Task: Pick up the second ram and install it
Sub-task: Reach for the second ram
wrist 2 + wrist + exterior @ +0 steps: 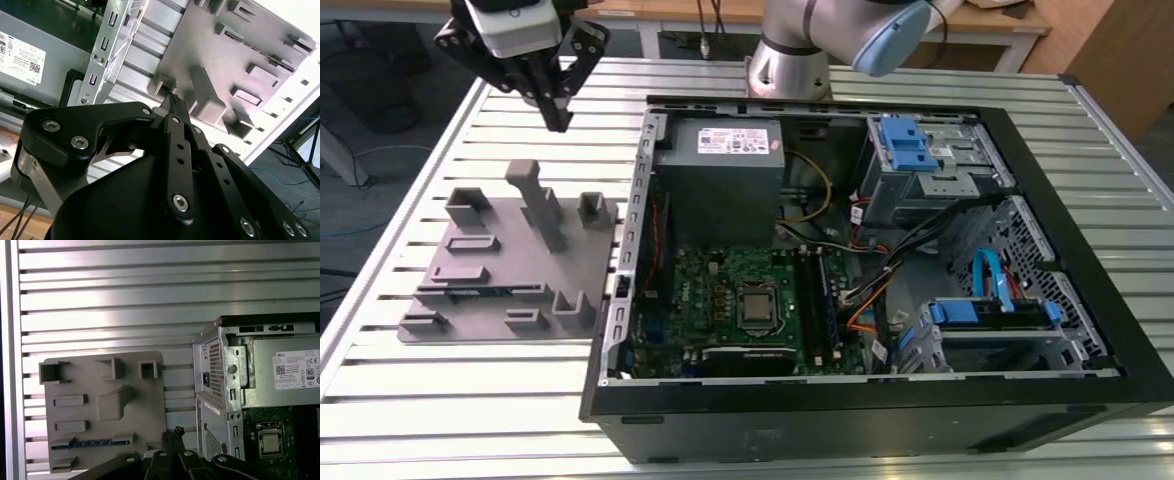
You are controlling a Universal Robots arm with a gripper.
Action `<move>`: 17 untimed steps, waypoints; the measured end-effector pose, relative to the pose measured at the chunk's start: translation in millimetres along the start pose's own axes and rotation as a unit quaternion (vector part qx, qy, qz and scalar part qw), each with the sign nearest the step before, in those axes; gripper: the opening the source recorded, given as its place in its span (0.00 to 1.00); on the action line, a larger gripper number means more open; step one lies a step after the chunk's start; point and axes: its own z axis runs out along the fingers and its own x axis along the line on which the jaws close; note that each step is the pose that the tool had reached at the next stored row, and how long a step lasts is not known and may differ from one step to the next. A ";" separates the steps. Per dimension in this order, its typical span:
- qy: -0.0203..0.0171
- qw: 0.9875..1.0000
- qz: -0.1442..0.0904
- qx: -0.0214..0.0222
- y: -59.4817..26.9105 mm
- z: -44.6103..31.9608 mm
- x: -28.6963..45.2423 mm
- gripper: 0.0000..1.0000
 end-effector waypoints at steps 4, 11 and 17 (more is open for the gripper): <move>0.000 1.000 0.000 0.000 -1.6 0.6 3.3 0.11; 0.000 1.000 0.000 0.000 -4.2 1.9 8.3 0.11; 0.000 1.000 0.000 0.000 -6.9 3.1 11.8 0.11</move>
